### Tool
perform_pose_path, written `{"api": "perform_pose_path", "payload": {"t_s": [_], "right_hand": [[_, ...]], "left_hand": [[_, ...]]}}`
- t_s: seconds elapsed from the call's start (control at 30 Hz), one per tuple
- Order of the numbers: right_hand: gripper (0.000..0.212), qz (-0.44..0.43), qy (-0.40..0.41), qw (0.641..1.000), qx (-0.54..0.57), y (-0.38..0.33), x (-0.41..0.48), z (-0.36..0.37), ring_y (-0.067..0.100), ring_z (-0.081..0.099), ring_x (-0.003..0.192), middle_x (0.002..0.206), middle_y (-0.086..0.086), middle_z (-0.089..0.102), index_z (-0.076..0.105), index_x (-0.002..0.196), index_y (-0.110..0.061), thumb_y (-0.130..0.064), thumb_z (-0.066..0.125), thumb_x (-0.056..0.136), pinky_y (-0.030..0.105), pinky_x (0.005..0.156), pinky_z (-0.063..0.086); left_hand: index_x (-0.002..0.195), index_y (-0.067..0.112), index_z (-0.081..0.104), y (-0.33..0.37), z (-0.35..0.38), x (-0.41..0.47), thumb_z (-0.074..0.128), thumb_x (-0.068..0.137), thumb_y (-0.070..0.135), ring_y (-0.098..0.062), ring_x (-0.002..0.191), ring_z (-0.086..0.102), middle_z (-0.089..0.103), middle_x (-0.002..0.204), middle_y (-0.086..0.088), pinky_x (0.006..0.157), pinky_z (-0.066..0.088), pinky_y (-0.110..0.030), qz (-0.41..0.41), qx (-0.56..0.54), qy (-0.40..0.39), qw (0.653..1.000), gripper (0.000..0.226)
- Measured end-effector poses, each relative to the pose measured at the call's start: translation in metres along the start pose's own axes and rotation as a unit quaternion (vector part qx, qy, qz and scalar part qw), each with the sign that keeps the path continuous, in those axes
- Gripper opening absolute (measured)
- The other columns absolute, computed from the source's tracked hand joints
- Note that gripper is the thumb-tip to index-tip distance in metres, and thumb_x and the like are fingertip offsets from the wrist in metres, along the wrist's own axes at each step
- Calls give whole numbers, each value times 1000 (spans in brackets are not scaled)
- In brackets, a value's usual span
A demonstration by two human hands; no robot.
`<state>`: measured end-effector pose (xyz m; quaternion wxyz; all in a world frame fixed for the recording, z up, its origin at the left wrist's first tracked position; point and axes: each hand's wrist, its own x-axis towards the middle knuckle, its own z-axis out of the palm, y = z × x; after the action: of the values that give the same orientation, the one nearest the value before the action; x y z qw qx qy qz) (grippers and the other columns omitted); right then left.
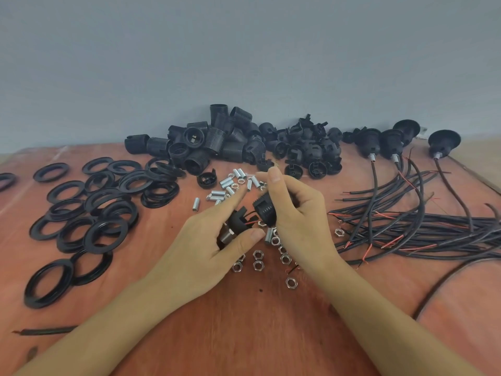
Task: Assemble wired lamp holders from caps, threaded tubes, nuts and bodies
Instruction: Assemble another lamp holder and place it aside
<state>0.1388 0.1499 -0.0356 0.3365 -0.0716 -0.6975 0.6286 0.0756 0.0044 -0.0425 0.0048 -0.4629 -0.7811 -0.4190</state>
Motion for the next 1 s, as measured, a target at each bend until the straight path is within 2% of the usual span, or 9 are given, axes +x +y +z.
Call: {"api": "perform_pose_path", "payload": {"t_s": [0.07,0.17,0.3,0.43,0.57,0.7,0.8,0.9,1.0], "right_hand": [[55,12,-21,1000,-2,0,-2,1,42,57,83,83,31,58,67,95,2,-47,42,99,42,74,47],[35,21,-32,999,-7,0,-2,2,30,62,92,90,18,65,71,104,-21,-39,41,98,38,83,50],[43,-29,-36,998,-38,0,-4,2,22,60,83,82,7,63,68,97,-8,-43,44,97,39,79,50],[29,-57,-49,995,-61,1,-4,4,7,62,92,88,-15,66,69,94,-33,-45,43,95,26,83,49],[41,-71,-66,992,-78,4,-5,4,8,62,103,98,-11,68,70,109,-18,-45,43,95,24,90,47],[45,-7,-123,992,-30,1,-2,0,7,60,96,100,7,67,68,116,-8,-37,39,98,16,87,44],[33,85,-138,986,45,-2,3,-3,23,55,79,92,28,63,75,96,-21,-37,46,92,35,70,47],[31,111,-129,984,42,1,5,-4,23,51,61,72,14,62,74,91,-16,-41,56,92,26,49,42],[30,123,-116,985,41,5,6,-4,11,49,48,64,1,60,68,79,-16,-42,62,93,18,42,39]], "left_hand": [[144,37,29,3,1,0,47,89,60,11,102,58,66,103,24,90,19,8,13,4,-5,1000,62],[142,41,30,4,1,1,48,89,60,14,104,57,65,109,26,90,21,8,12,-7,-4,1000,59],[143,43,36,3,0,2,51,89,58,11,104,60,66,113,27,88,37,-2,12,-29,-15,999,58],[141,46,37,2,0,1,51,91,55,8,106,61,64,117,28,87,42,-6,16,-43,-26,999,53],[131,43,48,2,-1,1,48,93,55,5,86,64,67,96,28,73,44,-7,22,-77,-59,995,40],[120,30,58,-1,0,3,57,92,49,2,46,44,50,59,20,47,35,-8,-69,-246,-62,965,34],[115,25,58,-2,-4,5,53,88,50,-7,39,41,50,55,7,40,33,-12,-132,-292,-15,947,37],[80,33,61,0,-6,7,48,85,53,-9,35,42,57,51,1,39,32,-12,-146,-267,17,952,24],[72,35,70,-1,-8,7,48,86,51,-10,36,45,60,52,-2,37,33,-15,-148,-264,11,953,31]]}}
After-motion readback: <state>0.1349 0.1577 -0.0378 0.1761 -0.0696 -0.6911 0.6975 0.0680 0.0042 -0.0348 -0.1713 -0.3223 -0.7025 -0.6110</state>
